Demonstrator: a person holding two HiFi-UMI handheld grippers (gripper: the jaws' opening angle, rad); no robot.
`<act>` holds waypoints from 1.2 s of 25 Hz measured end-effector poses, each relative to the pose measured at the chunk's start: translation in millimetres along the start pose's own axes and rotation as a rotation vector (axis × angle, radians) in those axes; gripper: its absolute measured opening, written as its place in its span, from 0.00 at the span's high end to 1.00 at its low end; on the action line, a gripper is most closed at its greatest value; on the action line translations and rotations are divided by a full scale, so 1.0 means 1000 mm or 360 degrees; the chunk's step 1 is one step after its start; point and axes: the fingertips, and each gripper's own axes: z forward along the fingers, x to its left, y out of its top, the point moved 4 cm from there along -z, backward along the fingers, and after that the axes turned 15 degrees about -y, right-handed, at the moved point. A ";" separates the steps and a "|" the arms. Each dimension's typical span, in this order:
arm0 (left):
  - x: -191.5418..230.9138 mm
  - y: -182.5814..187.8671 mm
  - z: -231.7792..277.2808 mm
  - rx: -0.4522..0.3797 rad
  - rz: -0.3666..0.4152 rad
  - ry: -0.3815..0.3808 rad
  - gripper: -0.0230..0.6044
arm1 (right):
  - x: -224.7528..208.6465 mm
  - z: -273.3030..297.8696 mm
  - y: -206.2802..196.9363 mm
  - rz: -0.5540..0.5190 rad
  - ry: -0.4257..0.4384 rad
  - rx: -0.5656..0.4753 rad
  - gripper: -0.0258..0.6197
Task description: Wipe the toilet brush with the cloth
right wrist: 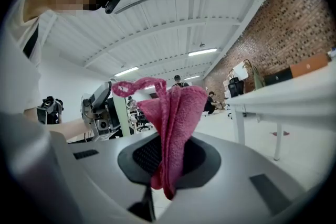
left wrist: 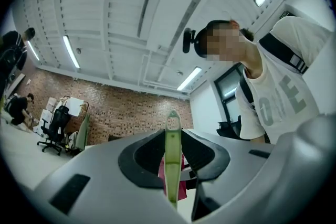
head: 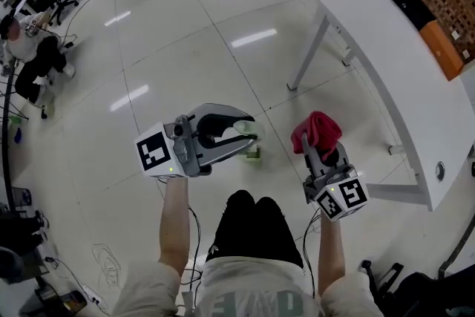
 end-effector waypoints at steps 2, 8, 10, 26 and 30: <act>0.004 -0.082 -0.023 -0.0017 -0.0012 -0.0007 0.79 | -0.030 0.014 -0.086 0.0031 -0.0021 -0.0006 0.91; 0.011 -0.283 -0.074 0.0021 -0.0013 -0.0004 0.79 | -0.098 0.037 -0.278 0.0079 -0.0076 -0.0061 0.91; 0.010 -0.322 -0.084 0.0020 -0.0032 -0.0003 0.79 | -0.110 0.038 -0.312 0.0073 -0.0092 -0.0068 0.91; 0.003 -0.409 -0.109 -0.0047 -0.0149 0.0024 0.79 | -0.113 0.033 -0.388 0.0154 -0.0057 0.0013 0.91; 0.006 -0.414 -0.107 0.0015 -0.0155 0.0018 0.79 | -0.113 0.029 -0.390 0.0152 -0.0066 0.0026 0.91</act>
